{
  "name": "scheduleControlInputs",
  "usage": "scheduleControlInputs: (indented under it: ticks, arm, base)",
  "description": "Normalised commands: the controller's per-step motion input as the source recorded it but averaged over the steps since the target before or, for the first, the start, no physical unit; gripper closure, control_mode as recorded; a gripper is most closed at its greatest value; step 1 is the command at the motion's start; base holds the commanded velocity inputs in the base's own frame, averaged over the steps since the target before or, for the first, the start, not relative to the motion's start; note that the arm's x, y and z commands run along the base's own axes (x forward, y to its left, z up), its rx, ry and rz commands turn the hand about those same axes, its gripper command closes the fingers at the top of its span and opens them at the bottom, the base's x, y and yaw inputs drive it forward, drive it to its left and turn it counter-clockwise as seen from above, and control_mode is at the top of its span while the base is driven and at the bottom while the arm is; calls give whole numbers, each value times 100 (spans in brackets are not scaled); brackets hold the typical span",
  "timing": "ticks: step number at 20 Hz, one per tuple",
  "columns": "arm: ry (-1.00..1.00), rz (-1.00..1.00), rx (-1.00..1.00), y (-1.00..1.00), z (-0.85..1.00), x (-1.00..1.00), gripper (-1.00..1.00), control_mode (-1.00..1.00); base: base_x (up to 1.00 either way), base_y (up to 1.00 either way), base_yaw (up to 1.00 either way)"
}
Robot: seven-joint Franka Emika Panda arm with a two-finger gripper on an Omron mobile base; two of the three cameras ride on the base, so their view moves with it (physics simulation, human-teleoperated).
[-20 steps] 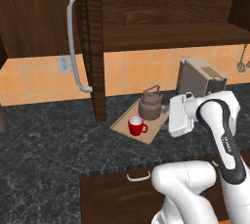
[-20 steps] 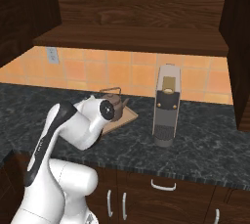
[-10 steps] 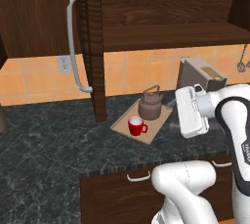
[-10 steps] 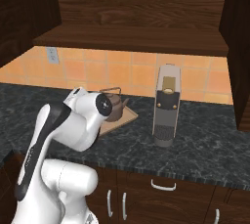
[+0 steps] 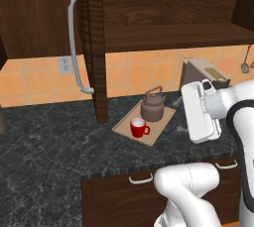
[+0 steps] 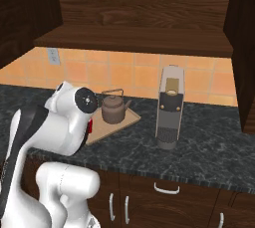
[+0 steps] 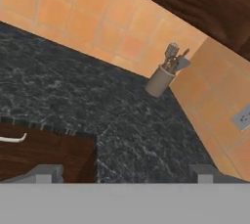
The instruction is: Pick the kettle from the counter and place it on the tray. Then pick the mug from the cabinet and place it on the tray. Then close the cabinet doors.
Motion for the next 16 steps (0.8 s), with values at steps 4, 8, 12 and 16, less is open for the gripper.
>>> scheduleControlInputs:
  ticks: [4, 8, 12, 16]
  arm:
    - [0, 0, -2, 0, 26, -47, -100, -100]
    - [0, 1, -4, 1, 27, -43, -100, -100]
    - [0, 1, -10, 10, 27, -34, -100, -100]
    - [0, 0, -9, 4, 26, -32, -100, -100]
  base:
    - [0, 0, 0]
    - [0, 0, 0]
    - [0, 0, 0]
    - [0, 0, 0]
